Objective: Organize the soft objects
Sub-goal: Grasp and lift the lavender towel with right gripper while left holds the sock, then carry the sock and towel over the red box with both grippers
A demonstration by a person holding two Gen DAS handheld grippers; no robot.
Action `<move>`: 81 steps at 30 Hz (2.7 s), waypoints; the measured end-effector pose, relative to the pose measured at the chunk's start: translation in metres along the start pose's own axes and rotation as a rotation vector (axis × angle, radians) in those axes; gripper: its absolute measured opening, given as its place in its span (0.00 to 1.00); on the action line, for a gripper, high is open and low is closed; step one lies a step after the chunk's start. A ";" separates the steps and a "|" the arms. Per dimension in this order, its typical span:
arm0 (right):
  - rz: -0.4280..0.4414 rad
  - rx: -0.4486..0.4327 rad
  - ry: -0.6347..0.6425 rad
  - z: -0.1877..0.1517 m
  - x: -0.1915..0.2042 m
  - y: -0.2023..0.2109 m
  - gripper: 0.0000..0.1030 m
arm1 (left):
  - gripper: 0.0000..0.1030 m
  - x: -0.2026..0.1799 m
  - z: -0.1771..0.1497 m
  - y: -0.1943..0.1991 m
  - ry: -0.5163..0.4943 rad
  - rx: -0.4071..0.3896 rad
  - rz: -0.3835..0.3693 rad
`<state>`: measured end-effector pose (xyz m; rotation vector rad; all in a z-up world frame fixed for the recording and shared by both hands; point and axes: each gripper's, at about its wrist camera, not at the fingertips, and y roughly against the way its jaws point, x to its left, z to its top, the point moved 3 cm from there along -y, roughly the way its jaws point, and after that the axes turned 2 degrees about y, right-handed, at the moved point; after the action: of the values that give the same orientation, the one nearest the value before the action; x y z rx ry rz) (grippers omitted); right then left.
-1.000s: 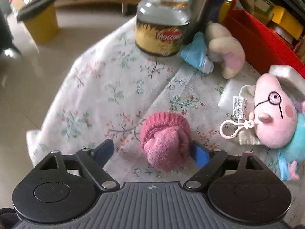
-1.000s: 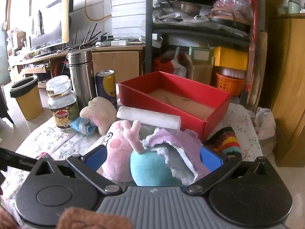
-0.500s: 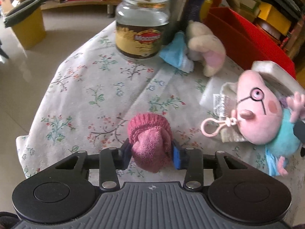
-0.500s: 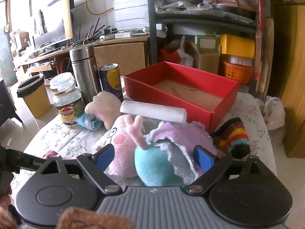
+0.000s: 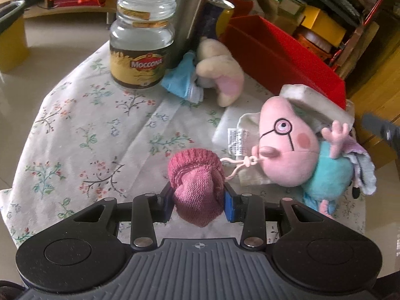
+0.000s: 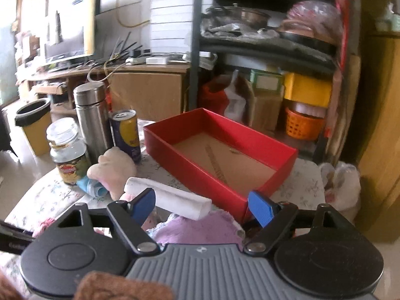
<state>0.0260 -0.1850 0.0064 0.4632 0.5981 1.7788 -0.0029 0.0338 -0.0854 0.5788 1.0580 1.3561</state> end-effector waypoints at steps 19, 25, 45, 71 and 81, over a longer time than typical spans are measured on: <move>0.135 0.184 -0.298 -0.044 -0.037 -0.020 0.29 | 0.41 -0.009 -0.001 0.002 0.010 0.052 -0.128; 0.266 0.234 -0.629 -0.051 -0.073 -0.027 0.01 | 0.41 -0.011 -0.001 0.000 0.010 0.062 -0.126; 0.455 0.128 -0.950 -0.052 -0.107 0.008 0.00 | 0.41 -0.032 -0.001 0.007 -0.055 0.014 -0.144; 0.676 -0.028 -0.970 -0.008 -0.094 0.028 0.00 | 0.41 -0.074 0.040 0.052 -0.055 -0.200 -0.263; 0.684 -0.124 -0.979 0.018 -0.108 0.030 0.00 | 0.41 -0.096 0.082 0.067 -0.057 -0.317 -0.308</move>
<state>0.0437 -0.2928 0.0377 1.4493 -0.4116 1.8919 0.0460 -0.0265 0.0344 0.2077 0.8249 1.1948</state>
